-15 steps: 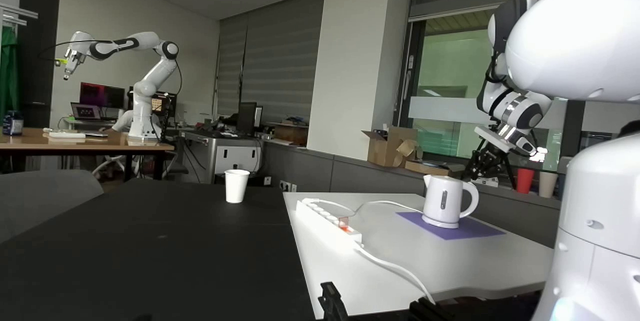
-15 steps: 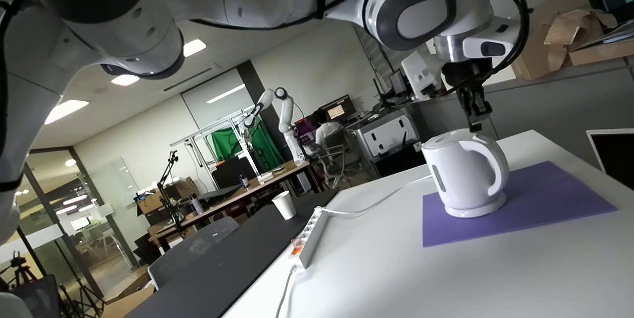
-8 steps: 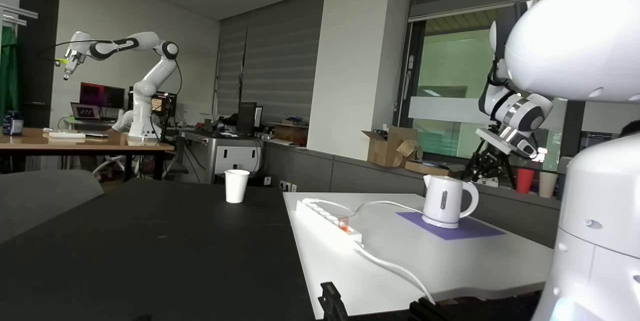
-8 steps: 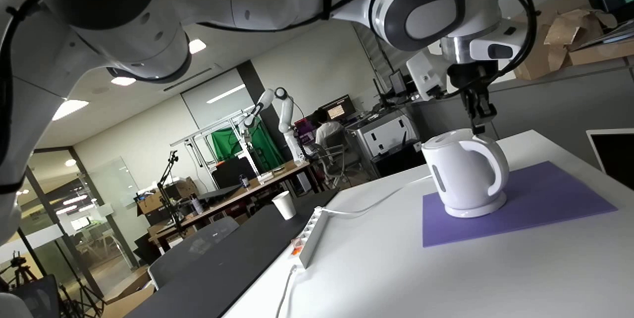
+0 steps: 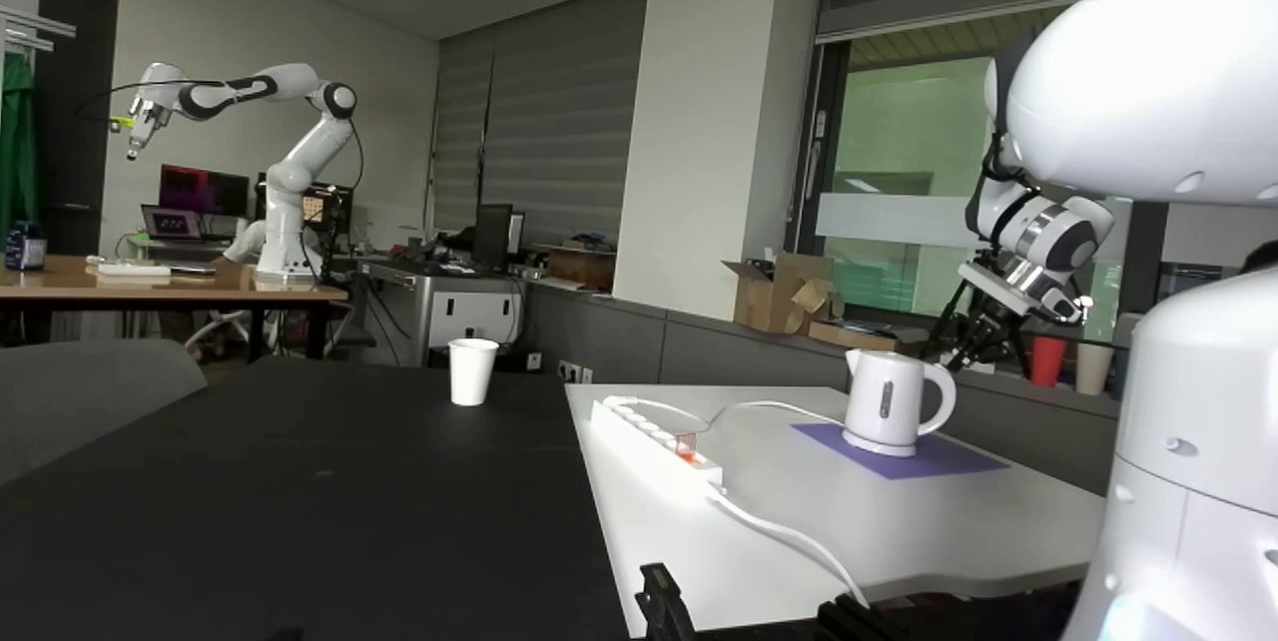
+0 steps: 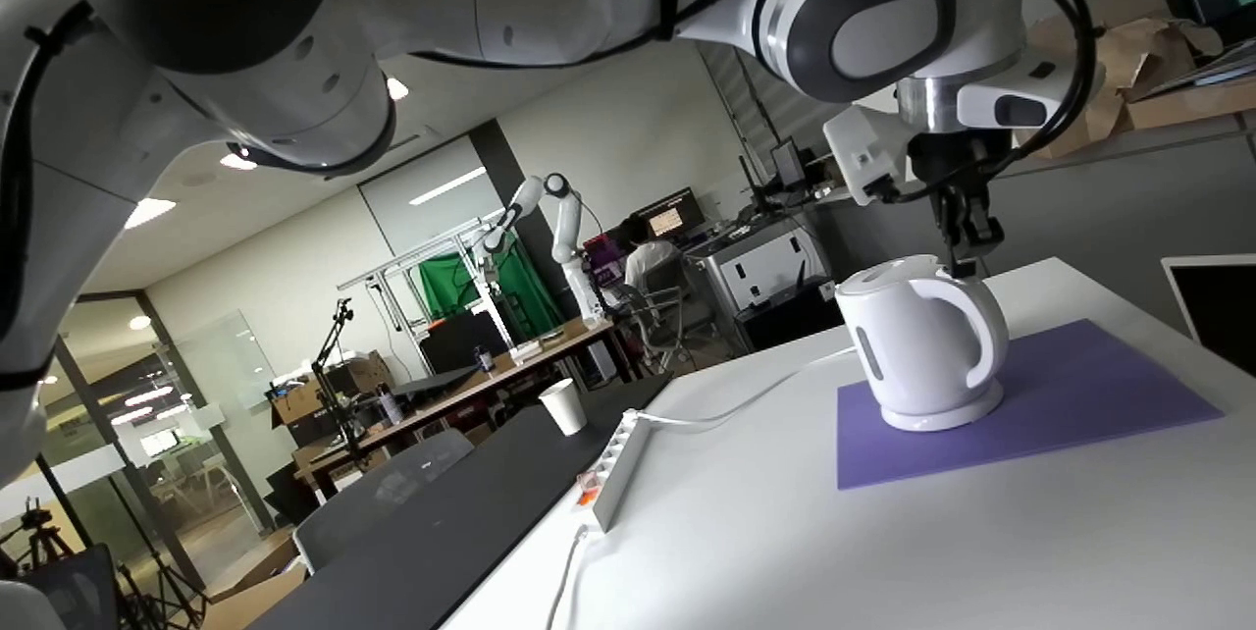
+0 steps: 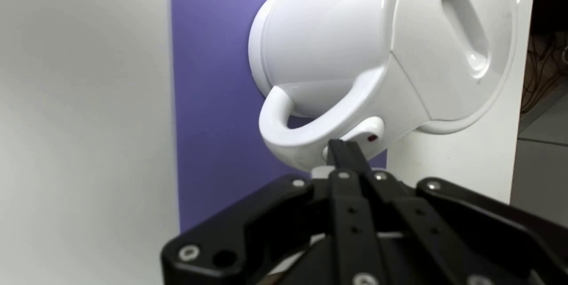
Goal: Press the kettle switch
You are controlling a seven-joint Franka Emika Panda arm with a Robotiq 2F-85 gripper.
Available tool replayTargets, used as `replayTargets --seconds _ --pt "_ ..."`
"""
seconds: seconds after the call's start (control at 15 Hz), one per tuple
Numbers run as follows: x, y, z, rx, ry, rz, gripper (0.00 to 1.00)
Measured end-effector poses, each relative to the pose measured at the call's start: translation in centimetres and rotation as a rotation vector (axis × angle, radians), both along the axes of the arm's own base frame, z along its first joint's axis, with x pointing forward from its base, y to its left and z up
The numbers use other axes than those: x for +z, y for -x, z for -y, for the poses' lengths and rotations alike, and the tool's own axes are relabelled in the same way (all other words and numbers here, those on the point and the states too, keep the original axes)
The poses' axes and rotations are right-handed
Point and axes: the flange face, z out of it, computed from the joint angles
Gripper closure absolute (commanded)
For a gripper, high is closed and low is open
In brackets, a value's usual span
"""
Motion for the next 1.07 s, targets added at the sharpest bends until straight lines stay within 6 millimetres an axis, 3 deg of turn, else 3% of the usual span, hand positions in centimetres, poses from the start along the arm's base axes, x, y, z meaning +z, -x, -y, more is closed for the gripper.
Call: replayTargets --seconds 0.47,1.07 --pt "0.0 -0.5 0.2 0.015 -0.014 0.011 1.00" --pt "1.5 -1.3 -1.3 0.224 -0.025 -0.117 1.00"
